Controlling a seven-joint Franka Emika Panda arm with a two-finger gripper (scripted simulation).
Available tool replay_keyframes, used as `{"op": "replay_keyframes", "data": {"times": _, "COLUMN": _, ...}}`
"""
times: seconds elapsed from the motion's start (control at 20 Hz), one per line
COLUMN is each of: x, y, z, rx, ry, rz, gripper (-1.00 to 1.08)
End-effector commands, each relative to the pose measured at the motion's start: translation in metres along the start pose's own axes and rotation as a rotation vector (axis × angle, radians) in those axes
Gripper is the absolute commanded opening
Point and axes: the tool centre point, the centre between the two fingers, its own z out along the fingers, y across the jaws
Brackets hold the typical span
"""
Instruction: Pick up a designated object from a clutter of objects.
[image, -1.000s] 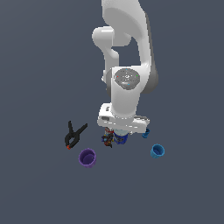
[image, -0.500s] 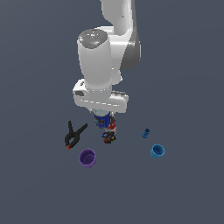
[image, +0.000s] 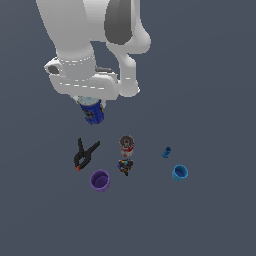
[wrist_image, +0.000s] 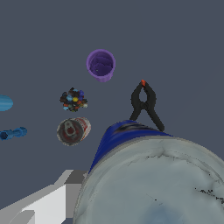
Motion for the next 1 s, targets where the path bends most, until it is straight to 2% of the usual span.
{"op": "replay_keyframes", "data": {"times": 0.0, "x": -0.006, "y": 0.023, "z": -0.024, "rx": 0.001, "ry": 0.004, "rz": 0.000, "gripper": -1.00}}
{"op": "replay_keyframes", "data": {"times": 0.3, "x": -0.019, "y": 0.074, "z": -0.071, "rx": -0.001, "ry": 0.004, "rz": 0.000, "gripper": -1.00}}
{"op": "replay_keyframes", "data": {"times": 0.5, "x": -0.024, "y": 0.099, "z": -0.095, "rx": -0.003, "ry": 0.004, "rz": 0.000, "gripper": -1.00}}
{"op": "replay_keyframes", "data": {"times": 0.75, "x": -0.028, "y": 0.119, "z": -0.113, "rx": -0.004, "ry": 0.004, "rz": 0.000, "gripper": -1.00}}
{"op": "replay_keyframes", "data": {"times": 0.95, "x": -0.028, "y": 0.125, "z": -0.119, "rx": -0.004, "ry": 0.004, "rz": 0.000, "gripper": -1.00}}
